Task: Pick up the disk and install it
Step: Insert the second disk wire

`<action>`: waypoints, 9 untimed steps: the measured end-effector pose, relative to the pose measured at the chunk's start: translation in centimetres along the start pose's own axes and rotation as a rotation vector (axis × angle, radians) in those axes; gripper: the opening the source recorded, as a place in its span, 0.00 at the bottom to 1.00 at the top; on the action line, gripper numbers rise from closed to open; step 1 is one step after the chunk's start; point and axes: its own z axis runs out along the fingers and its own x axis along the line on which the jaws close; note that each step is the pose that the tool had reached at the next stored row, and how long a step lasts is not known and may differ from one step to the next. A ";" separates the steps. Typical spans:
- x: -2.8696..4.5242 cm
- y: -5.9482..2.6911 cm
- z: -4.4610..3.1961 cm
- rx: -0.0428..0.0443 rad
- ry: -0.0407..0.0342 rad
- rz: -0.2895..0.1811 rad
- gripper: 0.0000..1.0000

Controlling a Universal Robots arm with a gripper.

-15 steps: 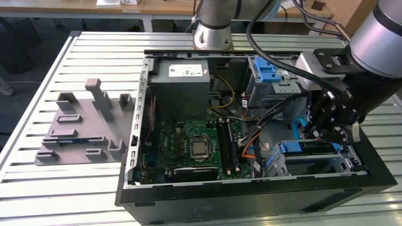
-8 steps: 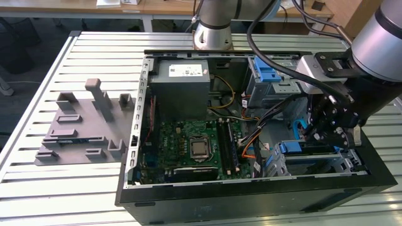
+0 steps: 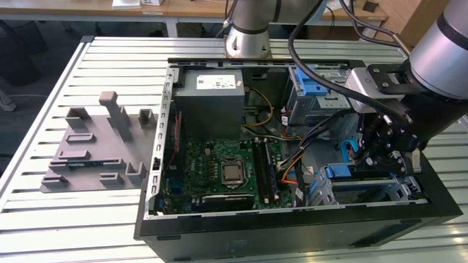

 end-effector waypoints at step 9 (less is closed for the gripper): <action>0.17 -0.25 0.14 0.0000 0.0001 0.000 0.16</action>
